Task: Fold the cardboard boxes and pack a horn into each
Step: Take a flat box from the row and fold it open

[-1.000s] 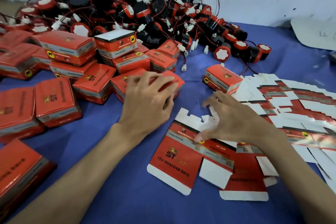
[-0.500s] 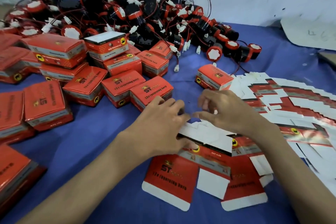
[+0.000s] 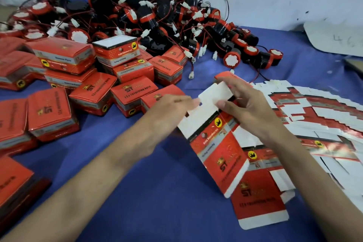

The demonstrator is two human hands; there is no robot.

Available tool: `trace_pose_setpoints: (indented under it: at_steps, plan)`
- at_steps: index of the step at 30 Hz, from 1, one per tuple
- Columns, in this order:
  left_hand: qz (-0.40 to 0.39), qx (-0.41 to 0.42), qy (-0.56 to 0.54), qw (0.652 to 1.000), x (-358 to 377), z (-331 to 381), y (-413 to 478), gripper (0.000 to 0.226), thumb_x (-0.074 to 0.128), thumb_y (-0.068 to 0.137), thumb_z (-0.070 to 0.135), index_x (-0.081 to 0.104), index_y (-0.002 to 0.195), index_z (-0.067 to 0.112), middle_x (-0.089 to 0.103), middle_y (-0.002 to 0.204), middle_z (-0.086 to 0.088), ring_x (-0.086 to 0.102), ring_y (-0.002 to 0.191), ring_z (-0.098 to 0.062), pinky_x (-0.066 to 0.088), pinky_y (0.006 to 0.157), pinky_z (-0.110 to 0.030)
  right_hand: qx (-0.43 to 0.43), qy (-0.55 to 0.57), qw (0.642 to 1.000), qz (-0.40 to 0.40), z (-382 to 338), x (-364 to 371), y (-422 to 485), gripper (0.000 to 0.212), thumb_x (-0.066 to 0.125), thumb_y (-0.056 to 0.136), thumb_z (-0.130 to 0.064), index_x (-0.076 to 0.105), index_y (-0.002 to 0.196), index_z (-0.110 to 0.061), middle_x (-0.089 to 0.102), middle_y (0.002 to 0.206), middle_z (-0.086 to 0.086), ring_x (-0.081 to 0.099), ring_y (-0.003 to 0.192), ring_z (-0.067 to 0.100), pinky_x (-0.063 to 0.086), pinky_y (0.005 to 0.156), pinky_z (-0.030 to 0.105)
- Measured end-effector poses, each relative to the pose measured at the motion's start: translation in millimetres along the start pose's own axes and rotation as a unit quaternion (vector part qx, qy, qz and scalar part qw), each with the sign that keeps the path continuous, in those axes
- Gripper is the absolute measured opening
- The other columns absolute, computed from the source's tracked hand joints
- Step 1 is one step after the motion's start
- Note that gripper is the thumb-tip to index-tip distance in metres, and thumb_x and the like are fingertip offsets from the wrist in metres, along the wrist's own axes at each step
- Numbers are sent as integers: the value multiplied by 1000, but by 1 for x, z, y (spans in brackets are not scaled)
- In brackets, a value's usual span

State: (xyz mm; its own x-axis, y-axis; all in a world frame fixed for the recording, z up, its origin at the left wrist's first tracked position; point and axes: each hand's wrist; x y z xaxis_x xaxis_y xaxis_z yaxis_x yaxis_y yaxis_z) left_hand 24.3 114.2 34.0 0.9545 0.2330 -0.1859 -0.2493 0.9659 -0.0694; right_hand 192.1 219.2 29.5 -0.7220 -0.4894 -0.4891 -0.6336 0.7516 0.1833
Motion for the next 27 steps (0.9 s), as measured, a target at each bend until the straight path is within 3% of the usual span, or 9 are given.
trace_pose_setpoints:
  at_steps: [2,4,8,14,18,22,24,26,27]
  plan:
    - [-106,-83,-91,987,-3,0,0,25,52,94,26,67,74,19,64,62,9,60,53,-3,48,47,-17,-35,70,997,-22,-1,-1,-2,56,61,80,-30,50,133,-16,59,128,-12,53,121,7,46,95,28]
    - [-160,-80,-110,978,1,0,0,30,52,93,31,74,76,22,69,69,9,66,58,-2,50,47,-18,-46,93,994,-30,-4,1,-5,51,57,83,-26,46,133,-21,62,119,-19,57,112,2,46,87,18]
    - [-212,-61,-213,952,2,-8,-1,31,54,88,47,78,78,30,73,84,3,71,76,-10,54,62,-21,-55,-12,998,-28,-6,12,-7,53,54,84,-41,45,135,-31,58,124,-16,53,118,3,45,99,32]
    - [-244,-142,-329,901,4,-24,-4,26,59,79,31,78,90,18,72,98,-8,69,90,-22,56,77,-33,-24,21,999,-38,-7,19,-10,57,53,84,-50,48,138,-30,58,129,-13,55,115,1,42,91,20]
    - [-274,-90,-334,898,5,-30,-6,39,69,78,35,71,111,15,65,112,-13,58,110,-34,45,95,-52,-15,84,995,-57,-6,19,-10,54,54,86,-41,50,137,-25,64,100,-24,60,96,-6,41,76,8]
    - [-345,-74,-394,849,3,-30,-8,47,77,74,39,69,116,19,69,114,-7,67,102,-25,58,78,-42,-16,131,989,-61,-8,17,-8,40,53,88,-33,55,128,-28,68,103,-22,63,99,-3,44,76,8]
    - [-389,-61,-409,823,6,-28,-9,44,64,87,24,57,131,24,63,127,-9,62,112,-32,61,72,-40,-3,160,986,-52,-9,17,-5,21,47,95,-26,64,105,-34,67,80,-26,63,76,-9,44,64,5]
    - [-401,-42,-371,836,7,-25,-8,42,58,91,19,55,132,27,60,131,-6,60,116,-33,61,71,-40,5,149,988,-38,-13,15,-3,30,42,100,-27,69,90,-39,65,73,-30,60,66,-13,42,57,1]
    - [-400,-38,-360,842,7,-22,-8,38,60,92,24,59,129,26,62,128,-6,62,114,-32,60,71,-41,-2,140,990,-31,-12,14,-4,25,44,99,-30,66,104,-40,66,88,-34,61,79,-15,43,65,2]
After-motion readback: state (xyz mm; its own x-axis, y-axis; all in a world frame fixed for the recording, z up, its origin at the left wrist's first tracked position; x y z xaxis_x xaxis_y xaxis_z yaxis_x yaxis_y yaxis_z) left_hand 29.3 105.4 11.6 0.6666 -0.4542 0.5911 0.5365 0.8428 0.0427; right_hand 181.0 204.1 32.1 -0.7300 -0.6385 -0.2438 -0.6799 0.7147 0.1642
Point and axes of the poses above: each hand's wrist, its own y-axis towards the middle knuckle, its own x-axis out of the palm, z = x × y
